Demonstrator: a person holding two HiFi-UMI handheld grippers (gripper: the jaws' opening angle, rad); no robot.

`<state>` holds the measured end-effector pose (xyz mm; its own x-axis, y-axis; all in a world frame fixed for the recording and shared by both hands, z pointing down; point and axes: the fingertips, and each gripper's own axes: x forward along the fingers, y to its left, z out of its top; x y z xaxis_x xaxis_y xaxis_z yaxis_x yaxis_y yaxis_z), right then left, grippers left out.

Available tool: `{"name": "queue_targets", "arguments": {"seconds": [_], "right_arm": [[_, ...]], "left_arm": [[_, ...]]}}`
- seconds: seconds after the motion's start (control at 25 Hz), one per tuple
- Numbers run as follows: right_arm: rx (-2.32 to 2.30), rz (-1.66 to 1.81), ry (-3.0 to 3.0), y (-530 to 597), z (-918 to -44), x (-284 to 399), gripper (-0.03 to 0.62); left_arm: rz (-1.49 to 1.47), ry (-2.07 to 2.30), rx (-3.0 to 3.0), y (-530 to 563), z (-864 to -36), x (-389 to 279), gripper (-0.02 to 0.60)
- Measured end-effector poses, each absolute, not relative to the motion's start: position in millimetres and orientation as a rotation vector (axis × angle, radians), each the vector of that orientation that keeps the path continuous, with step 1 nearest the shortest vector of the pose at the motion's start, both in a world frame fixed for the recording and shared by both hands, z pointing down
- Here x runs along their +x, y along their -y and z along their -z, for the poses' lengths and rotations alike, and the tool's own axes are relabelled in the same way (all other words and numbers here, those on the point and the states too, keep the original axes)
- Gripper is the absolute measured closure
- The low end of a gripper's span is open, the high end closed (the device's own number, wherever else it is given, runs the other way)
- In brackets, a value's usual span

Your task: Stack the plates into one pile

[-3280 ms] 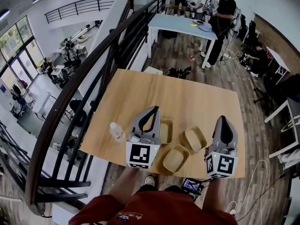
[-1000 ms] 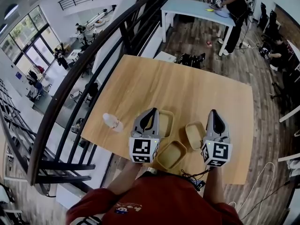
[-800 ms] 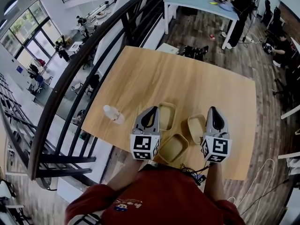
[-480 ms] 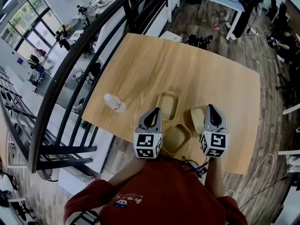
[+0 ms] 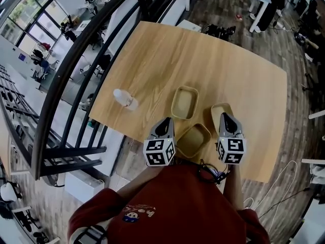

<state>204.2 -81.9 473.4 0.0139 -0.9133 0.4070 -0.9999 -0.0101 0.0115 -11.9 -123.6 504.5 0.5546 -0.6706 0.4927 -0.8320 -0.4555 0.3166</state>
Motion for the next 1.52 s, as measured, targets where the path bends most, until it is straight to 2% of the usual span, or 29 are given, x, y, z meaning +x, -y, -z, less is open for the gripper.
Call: {"name": "queue_targets", "arguments": {"seconds": [0.16,0.36,0.44,0.88,1.52], "right_arm": [[1.85,-0.477,1.969,76.9,-500.2,191.4,0.583],[1.707,-0.516,1.944,70.0,-525.7,177.5,0.582],[1.653,-0.54,1.947,67.5,-533.5,171.8,0.546],[1.434,-0.61,1.923,52.7,-568.7,152.1,0.52],[1.206,-0.599,1.877,56.9,-609.6,142.7,0.503]], "left_arm": [[-0.415,1.201,2.095,113.8,-527.2,-21.4,0.572],[-0.432,1.175,1.971,101.8,-548.0,-28.3,0.54],[-0.438,1.165,1.933,96.3,-554.3,-30.2,0.531],[-0.462,1.051,1.803,65.5,-580.2,-20.7,0.466],[-0.46,0.983,1.621,27.2,-611.1,-7.7,0.442]]}}
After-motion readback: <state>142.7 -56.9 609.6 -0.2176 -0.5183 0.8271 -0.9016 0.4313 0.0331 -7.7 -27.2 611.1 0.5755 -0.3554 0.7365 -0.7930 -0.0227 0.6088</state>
